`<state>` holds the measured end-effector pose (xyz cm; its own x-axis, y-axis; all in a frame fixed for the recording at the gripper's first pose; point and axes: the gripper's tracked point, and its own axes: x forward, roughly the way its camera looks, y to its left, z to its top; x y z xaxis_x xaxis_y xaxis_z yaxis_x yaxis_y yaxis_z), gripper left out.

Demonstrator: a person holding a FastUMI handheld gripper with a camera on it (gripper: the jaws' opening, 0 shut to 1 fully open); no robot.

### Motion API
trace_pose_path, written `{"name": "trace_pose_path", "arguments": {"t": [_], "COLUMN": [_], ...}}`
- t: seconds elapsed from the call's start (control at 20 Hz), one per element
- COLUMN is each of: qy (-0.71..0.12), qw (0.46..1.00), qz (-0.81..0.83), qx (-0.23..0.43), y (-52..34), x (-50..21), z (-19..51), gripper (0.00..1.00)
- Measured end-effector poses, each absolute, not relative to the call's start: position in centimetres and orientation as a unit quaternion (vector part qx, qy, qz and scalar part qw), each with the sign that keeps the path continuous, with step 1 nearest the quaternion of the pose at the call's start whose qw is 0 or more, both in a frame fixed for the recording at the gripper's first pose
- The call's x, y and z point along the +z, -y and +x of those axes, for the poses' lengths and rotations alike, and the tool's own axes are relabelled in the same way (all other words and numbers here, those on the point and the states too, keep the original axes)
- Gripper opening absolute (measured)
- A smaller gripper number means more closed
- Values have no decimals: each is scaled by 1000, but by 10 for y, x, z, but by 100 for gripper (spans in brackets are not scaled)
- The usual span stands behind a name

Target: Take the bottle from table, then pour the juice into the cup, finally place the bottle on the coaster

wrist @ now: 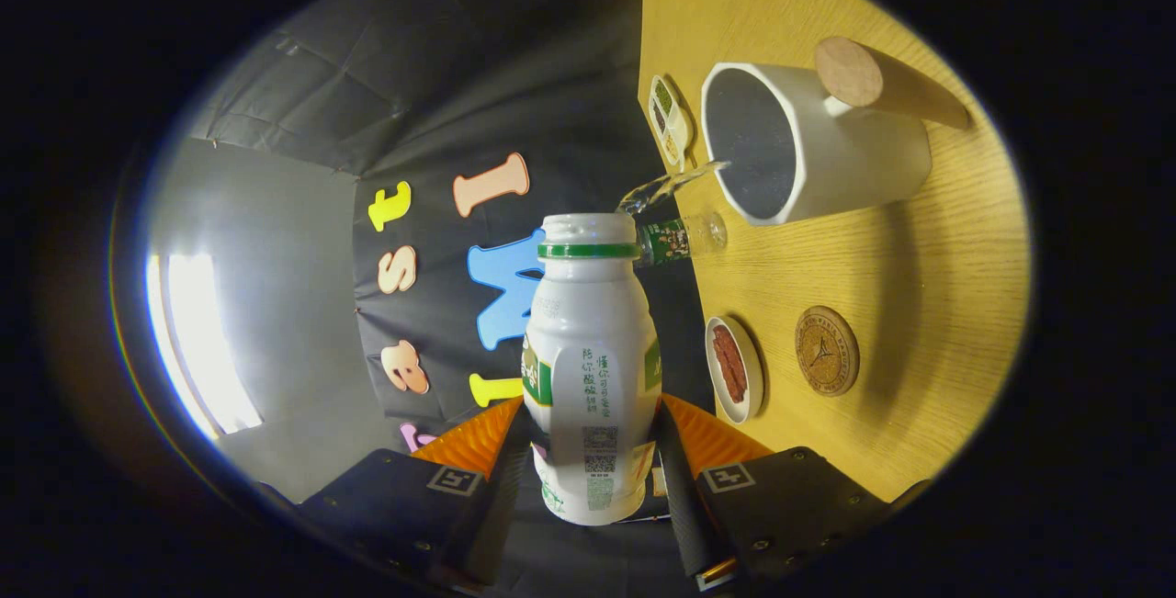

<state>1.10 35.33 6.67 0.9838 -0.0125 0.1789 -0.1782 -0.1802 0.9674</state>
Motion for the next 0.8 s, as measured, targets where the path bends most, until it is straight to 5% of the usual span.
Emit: {"name": "trace_pose_path", "arguments": {"t": [0.8], "qy": [66], "qw": [615], "qz": [784], "qx": [59], "y": [-354], "x": [70], "z": [11], "gripper": [72]}}
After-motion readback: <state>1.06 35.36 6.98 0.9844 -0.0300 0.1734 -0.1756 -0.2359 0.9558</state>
